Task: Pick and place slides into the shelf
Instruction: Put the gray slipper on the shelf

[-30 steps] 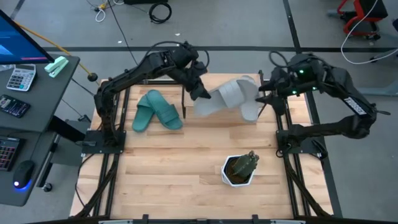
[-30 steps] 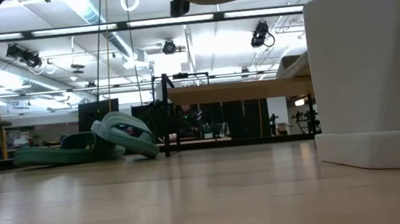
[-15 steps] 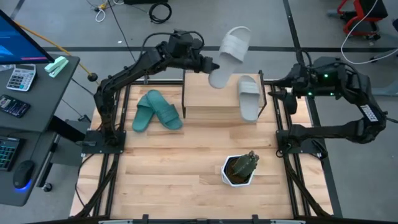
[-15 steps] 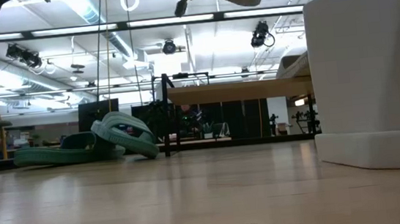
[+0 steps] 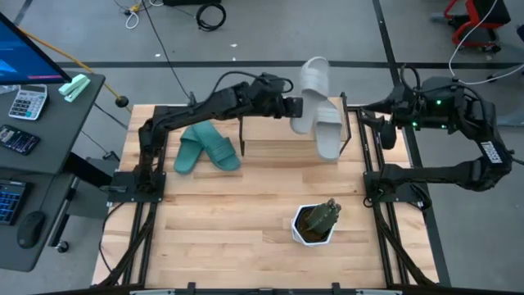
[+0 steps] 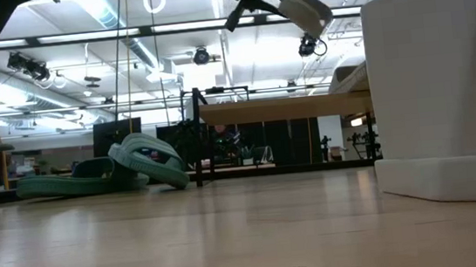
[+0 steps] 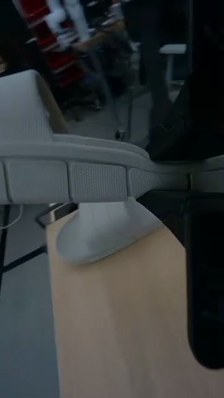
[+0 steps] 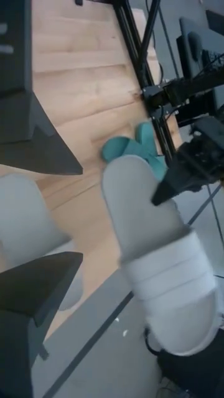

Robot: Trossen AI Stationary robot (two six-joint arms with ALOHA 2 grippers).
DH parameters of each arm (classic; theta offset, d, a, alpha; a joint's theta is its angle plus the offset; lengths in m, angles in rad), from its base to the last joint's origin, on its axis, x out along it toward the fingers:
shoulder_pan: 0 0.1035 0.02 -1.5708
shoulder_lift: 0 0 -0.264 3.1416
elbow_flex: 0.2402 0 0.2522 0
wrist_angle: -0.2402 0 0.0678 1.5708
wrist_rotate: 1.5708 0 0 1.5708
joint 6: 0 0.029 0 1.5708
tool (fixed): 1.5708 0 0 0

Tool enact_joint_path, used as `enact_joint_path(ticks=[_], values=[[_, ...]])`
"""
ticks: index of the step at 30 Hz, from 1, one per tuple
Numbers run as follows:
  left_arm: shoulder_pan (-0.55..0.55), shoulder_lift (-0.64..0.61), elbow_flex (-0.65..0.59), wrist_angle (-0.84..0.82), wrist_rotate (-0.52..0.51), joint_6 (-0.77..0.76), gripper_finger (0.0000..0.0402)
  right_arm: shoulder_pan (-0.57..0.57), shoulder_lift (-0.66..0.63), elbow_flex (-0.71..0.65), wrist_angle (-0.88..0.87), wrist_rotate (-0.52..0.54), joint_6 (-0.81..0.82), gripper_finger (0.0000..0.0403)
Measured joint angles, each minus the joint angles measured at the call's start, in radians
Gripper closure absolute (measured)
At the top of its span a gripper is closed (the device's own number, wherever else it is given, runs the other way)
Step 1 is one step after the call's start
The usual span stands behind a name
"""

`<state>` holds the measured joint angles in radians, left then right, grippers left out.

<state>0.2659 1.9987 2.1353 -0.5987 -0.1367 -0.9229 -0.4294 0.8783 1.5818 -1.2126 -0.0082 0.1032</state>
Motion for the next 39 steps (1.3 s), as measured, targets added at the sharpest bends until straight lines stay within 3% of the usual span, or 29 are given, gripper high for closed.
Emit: enact_joint_path(ticks=[10, 18, 23, 29, 39], values=[[-0.026, 0.000, -0.008, 0.019, -0.023, -0.066, 0.0347, 0.000, -0.004, -0.001, -0.023, 0.001, 0.000, 0.0183], [-0.078, -0.005, -0.293, 0.661, 0.022, -0.240, 0.0347, 0.000, -0.004, -0.001, -0.075, 0.018, -0.054, 0.0183], [-0.074, -0.019, -0.455, 0.871, -0.005, -0.367, 0.0347, 0.000, -0.008, -0.001, -0.104, 0.017, -0.061, 0.0183], [-0.104, -0.089, -0.625, 0.859, -0.141, -0.522, 0.0347, 0.000, -0.011, -0.001, -0.108, 0.014, -0.063, 0.0183], [-0.124, -0.190, -0.804, 0.864, -0.094, -0.422, 0.0347, 0.000, 0.004, -0.001, -0.076, 0.015, -0.025, 0.0183]])
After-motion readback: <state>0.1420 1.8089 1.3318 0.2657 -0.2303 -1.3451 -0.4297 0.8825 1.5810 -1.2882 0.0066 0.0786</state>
